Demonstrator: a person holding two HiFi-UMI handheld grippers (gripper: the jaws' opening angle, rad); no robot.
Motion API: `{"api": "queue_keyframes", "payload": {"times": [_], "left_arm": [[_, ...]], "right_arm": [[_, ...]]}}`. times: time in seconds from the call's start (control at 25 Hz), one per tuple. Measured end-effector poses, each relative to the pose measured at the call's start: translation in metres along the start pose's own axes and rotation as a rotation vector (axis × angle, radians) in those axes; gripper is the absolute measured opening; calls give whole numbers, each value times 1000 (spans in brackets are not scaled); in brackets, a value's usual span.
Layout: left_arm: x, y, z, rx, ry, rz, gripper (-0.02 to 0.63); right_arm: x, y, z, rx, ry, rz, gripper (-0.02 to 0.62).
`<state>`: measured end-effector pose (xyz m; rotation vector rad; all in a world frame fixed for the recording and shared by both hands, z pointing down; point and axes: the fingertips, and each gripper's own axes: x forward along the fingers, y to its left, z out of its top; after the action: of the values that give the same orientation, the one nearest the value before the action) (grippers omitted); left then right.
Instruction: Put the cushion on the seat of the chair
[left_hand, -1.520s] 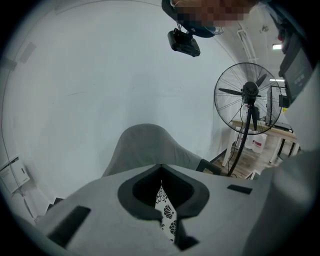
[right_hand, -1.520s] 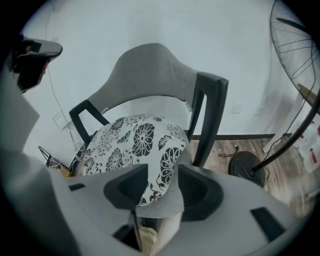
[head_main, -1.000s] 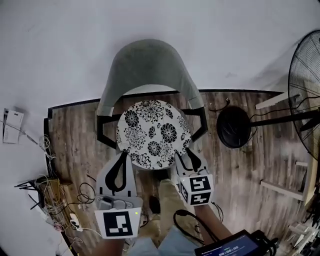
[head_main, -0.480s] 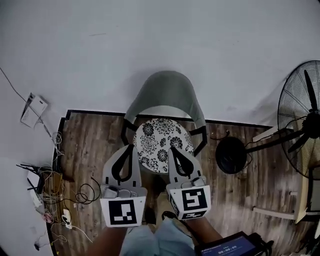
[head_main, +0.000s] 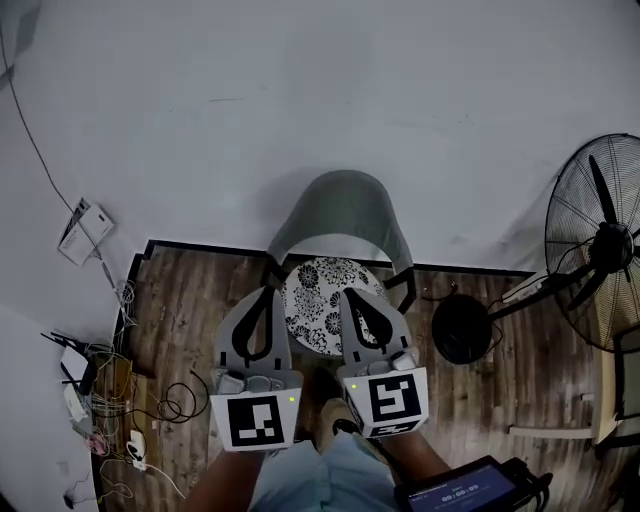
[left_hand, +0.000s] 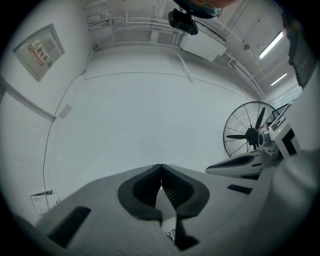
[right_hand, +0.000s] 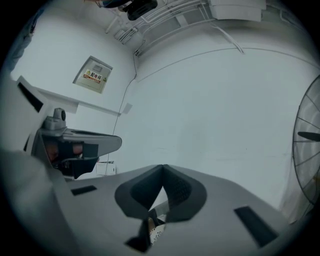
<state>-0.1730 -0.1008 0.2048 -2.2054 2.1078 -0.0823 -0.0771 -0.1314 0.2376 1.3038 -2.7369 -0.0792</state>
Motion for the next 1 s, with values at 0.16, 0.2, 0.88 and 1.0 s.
{"api": "queue_keyframes", "payload": {"times": [0.16, 0.2, 0.88, 1.0], "left_arm": [[-5, 1, 10, 3, -22, -12, 9], [-6, 0, 11, 1, -26, -16, 9], [-5, -5, 20, 7, -52, -63, 9], [-5, -6, 20, 3, -51, -64, 9]], "right_arm": [[-4, 3, 12, -4, -19, -14, 5], [-5, 4, 14, -6, -20, -15, 3], [-10, 8, 27, -13, -38, -46, 3], [-10, 7, 27, -15, -38, -47, 3]]}}
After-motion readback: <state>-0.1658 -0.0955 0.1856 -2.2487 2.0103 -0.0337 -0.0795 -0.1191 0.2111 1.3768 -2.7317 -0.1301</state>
